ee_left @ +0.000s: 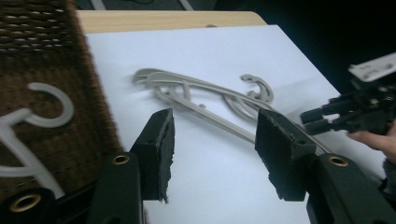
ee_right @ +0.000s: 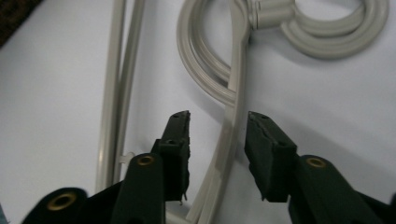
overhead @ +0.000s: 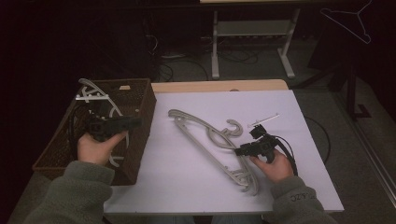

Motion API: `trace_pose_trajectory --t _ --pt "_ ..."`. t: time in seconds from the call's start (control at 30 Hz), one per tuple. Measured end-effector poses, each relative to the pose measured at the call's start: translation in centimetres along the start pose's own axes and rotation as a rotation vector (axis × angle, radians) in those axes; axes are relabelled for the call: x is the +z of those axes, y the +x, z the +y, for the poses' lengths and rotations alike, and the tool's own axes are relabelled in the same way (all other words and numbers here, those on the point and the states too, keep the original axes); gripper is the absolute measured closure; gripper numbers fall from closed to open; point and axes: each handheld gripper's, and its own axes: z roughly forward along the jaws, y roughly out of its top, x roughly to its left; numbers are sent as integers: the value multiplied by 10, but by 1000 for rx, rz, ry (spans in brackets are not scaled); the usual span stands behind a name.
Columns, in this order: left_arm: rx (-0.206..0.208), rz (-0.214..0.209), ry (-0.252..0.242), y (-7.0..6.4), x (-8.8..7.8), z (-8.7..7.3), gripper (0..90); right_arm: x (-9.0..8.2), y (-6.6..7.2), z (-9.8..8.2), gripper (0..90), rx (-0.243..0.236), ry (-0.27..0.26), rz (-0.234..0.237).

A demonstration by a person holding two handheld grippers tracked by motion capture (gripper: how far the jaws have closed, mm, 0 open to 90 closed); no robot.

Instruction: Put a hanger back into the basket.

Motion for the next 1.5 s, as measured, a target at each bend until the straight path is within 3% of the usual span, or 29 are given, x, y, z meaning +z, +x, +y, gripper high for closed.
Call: trace_pose_trajectory --t 0.2,0.4,0.6,0.77,1.0,1.2,1.23,1.5 --pt "16 -31 22 -11 14 -3 462 10 -8 2 691 39 68 11" --pt "22 -52 35 -20 24 -6 458 12 -11 2 769 58 82 32" --pt "33 -83 62 -32 40 -13 446 10 -13 1 805 129 90 57" --pt "38 -102 83 -39 51 -18 441 3 -12 0 815 135 48 72" --pt "43 -118 112 -46 62 -23 435 -9 -12 -3 820 170 7 142" --pt "46 -124 125 -50 69 -25 433 -13 -11 -6 821 174 -10 166" --pt "45 -129 127 -51 70 -26 433 -17 -12 -8 821 186 -35 185" --pt "48 -150 163 -58 83 -31 430 -27 -13 -9 821 212 -89 210"
